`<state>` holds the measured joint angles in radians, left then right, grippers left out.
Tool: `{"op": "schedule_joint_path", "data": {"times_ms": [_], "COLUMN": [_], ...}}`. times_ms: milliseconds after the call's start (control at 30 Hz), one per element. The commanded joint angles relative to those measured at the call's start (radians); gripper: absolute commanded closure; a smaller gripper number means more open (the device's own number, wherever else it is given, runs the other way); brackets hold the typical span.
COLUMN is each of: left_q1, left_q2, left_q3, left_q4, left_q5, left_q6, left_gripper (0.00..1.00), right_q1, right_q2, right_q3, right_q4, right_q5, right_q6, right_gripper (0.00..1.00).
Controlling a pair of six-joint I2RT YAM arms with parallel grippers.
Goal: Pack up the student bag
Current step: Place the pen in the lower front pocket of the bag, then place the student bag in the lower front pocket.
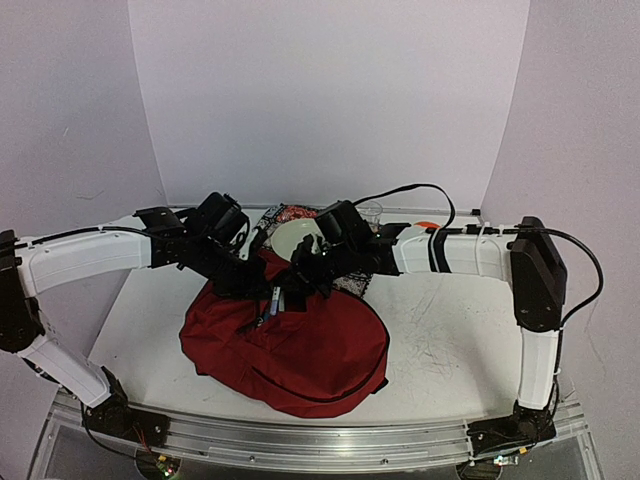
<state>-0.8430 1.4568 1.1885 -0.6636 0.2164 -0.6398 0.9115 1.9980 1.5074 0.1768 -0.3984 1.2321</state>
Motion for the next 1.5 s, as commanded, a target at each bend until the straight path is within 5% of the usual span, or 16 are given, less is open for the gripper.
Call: {"op": "schedule_joint_path", "data": {"times_ms": [0,533,933,1467], "left_q1": [0.001,0.001,0.002,0.058], "left_q2": [-0.061,-0.056,-0.081,-0.156], "left_q3": [0.003,0.018,-0.015,-0.048], "left_q4": [0.070,0.128,0.139,0.107], "left_q5": [0.050,0.067,0.011,-0.010], "left_q6": [-0.021,-0.066,-0.075,-0.037], "left_gripper": [1.00,1.00,1.00,0.66], "right_q1": [-0.005,0.034,0.035,0.048], "right_q2": [-0.005,0.062,-0.019,-0.260], "right_q3": [0.017,0.058,-0.003,-0.105], "right_q4": [0.096,0.116,0.098,-0.148], "right_q5": [0.097,0.143,0.160,0.271], "right_q6": [0.068,0.088,-0.039,-0.362], "right_gripper": [1.00,0.94,0.62,0.53]}}
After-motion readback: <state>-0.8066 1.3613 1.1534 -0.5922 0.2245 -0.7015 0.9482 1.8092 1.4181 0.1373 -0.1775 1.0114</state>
